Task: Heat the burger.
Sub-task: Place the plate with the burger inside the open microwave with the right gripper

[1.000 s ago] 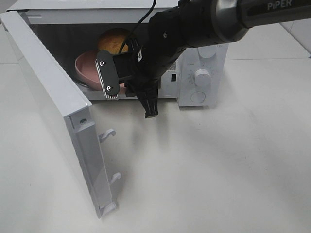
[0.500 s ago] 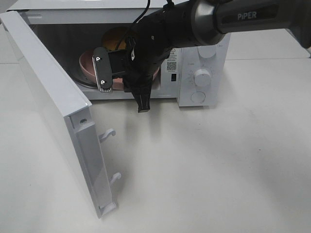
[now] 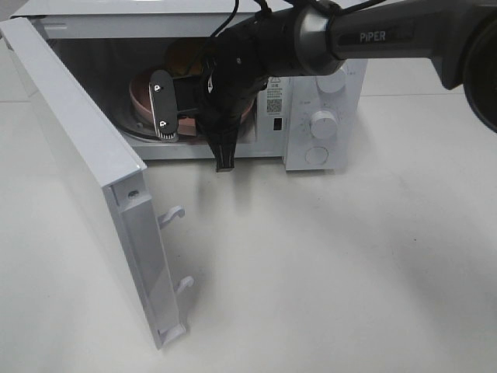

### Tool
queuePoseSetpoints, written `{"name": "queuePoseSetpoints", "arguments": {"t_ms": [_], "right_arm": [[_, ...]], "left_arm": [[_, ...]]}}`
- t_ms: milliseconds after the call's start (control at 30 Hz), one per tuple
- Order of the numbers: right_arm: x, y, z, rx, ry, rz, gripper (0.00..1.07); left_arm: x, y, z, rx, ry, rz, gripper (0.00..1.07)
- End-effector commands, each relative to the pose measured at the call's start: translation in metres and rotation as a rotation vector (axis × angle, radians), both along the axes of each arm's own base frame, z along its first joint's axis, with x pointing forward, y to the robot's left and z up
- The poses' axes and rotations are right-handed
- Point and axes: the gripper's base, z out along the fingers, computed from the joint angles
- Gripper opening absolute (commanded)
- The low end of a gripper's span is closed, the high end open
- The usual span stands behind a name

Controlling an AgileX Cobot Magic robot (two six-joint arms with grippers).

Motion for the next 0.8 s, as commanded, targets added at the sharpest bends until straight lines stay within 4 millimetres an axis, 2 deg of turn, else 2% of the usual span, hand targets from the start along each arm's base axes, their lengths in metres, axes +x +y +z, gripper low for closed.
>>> {"name": "queuePoseSetpoints", "arguments": {"t_ms": [33,500,600,633,733,800], "right_arm": [[0.0071,-0.0023,0.0091,0.034,-0.045,-0.011,0.0],[0.0074,-0.0021,0.0094,0.057,-0.037,-0.036,0.07],[0.0074,-0.0021,0.0094,0.06,-0.035,-0.039,0.12],[0.0074,-0.0021,0.0094,0.06,-0.035,-0.039,0.16],[0.0074,-0.0021,0.0094,0.06,-0.035,-0.039,0.19],[0.0075,-0.002,0.0096,0.062,-0.037,-0.039,0.33]], "left_arm": [[-0.0005,-0.0001,-0.0004,-0.006,0.001,-0.003,0.98],[-0.0005,-0.0001,-0.0004,-0.006,0.001,-0.003,0.98],[-0.0005,-0.0001,-0.0004,-0.006,0.001,-0.003,0.98],[-0.0005,-0.0001,-0.0004,-0.006,0.001,-0.003,0.98],[-0.0005,-0.0001,-0.0004,-0.006,0.001,-0.003,0.98],[-0.0005,-0.0001,-0.0004,-0.006,0.001,-0.003,0.98]]}}
